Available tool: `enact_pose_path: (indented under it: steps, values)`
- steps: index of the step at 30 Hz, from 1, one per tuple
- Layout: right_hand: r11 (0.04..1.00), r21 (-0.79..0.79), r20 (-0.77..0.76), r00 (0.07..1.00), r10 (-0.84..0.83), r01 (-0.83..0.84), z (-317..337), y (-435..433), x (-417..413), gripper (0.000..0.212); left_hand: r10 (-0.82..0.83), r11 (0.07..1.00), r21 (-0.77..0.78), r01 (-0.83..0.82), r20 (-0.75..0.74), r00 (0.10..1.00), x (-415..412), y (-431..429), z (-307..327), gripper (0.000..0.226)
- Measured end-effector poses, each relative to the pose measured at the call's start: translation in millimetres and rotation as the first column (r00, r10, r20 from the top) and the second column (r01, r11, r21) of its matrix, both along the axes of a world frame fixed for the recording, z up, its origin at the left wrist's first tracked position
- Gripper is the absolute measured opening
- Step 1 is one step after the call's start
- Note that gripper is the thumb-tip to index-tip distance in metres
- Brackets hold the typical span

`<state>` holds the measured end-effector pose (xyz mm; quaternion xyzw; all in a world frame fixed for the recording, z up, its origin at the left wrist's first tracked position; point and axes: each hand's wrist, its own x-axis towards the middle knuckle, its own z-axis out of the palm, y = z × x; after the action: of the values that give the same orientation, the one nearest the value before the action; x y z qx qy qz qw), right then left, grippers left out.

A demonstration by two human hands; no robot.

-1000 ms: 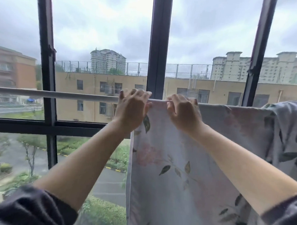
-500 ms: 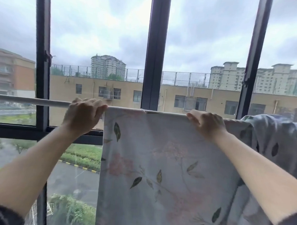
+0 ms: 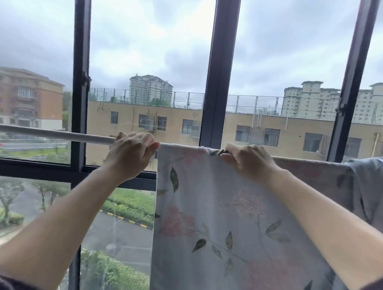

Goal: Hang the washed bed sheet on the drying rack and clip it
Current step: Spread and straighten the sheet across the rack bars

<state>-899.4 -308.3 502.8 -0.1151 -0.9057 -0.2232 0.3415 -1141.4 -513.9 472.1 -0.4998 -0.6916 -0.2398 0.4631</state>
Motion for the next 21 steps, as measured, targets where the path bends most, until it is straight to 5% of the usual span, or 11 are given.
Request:
enact_pose_path:
  steps: [15,21]
  values:
    - [0.999,0.031,0.042,0.998,-0.04,0.039,2,-43,-55,0.031,-0.024,0.999,-0.038,0.026,0.036,0.999,-8,-6,2,0.049]
    - [0.998,0.016,0.034,0.998,-0.056,0.055,2,-51,-69,0.045,-0.036,0.999,-0.016,0.036,0.042,0.998,-3,-4,3,0.053]
